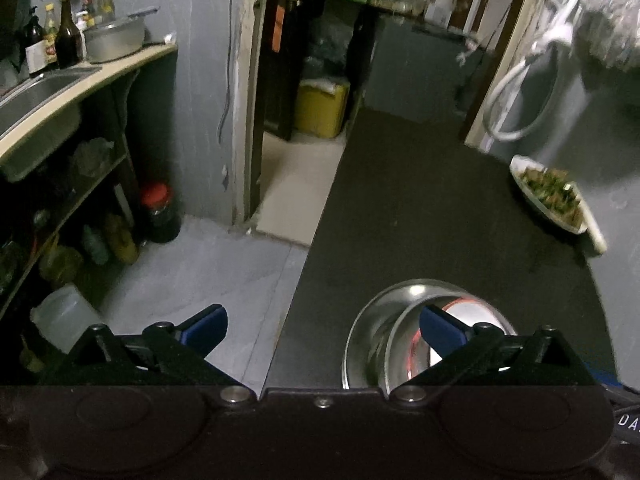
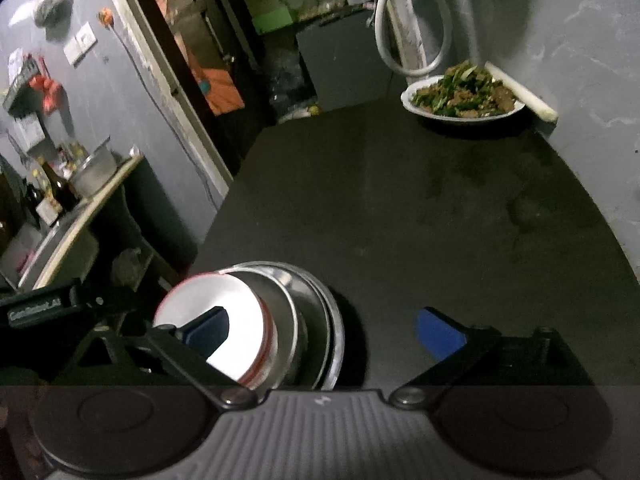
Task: Organize plates and bowls
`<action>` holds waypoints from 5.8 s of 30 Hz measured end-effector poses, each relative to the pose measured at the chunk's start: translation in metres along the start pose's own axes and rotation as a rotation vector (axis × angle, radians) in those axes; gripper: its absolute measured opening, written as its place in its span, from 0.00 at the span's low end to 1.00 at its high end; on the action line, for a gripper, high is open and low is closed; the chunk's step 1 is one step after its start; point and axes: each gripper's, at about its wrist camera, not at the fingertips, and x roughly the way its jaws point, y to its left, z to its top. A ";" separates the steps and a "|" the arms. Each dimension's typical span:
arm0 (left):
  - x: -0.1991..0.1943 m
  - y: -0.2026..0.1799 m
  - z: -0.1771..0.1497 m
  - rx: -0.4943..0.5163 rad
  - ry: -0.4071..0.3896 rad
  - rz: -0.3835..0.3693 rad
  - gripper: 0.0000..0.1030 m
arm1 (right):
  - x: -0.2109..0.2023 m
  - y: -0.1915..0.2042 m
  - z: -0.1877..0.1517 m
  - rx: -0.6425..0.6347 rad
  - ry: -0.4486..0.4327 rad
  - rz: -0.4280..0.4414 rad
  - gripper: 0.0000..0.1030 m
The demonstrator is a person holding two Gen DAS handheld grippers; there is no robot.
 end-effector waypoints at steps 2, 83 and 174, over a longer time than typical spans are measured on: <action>-0.006 0.002 0.001 0.003 -0.029 -0.020 0.99 | -0.005 0.001 0.000 0.005 -0.028 -0.005 1.00; -0.126 0.104 -0.112 0.359 -0.230 -0.368 0.99 | -0.166 0.098 -0.171 -0.032 -0.297 -0.346 1.00; -0.116 0.106 -0.110 0.403 -0.206 -0.349 0.99 | -0.163 0.098 -0.172 -0.037 -0.271 -0.346 1.00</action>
